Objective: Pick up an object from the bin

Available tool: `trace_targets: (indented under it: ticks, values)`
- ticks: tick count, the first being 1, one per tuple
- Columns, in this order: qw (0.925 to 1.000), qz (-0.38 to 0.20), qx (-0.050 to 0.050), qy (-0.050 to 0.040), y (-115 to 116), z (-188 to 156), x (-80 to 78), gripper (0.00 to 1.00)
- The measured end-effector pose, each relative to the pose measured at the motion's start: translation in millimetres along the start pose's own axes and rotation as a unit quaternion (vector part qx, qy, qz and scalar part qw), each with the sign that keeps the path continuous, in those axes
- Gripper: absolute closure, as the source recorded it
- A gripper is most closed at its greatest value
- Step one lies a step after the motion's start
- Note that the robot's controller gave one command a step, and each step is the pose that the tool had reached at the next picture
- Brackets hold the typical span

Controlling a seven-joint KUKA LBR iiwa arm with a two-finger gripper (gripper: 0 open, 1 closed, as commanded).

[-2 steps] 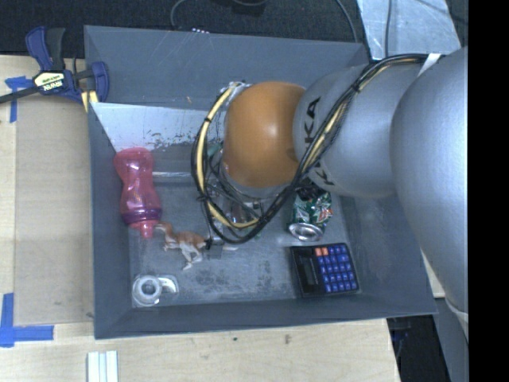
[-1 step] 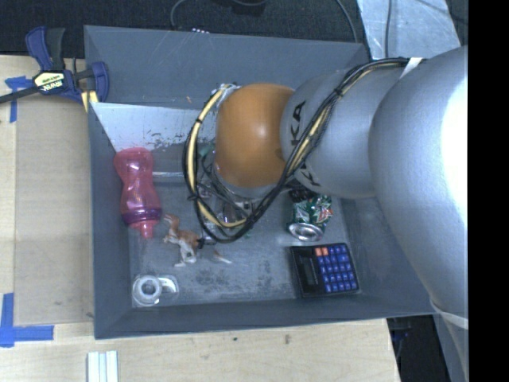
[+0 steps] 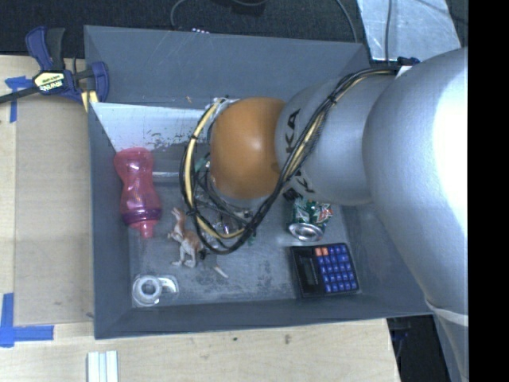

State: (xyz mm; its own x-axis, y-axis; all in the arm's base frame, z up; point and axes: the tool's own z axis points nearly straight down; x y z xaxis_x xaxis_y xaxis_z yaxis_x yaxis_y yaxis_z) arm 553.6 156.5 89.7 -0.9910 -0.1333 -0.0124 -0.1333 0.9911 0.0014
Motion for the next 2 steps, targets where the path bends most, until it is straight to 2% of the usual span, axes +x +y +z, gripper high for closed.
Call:
trace_targets:
  ticks: [1, 2]
  values:
    - [0.9982, 0.059, 0.001, 0.0062, 20.8, 19.6, 5.5, 1.00]
    - [0.9982, 0.059, 0.001, 0.0062, 20.8, 19.6, 5.5, 1.00]
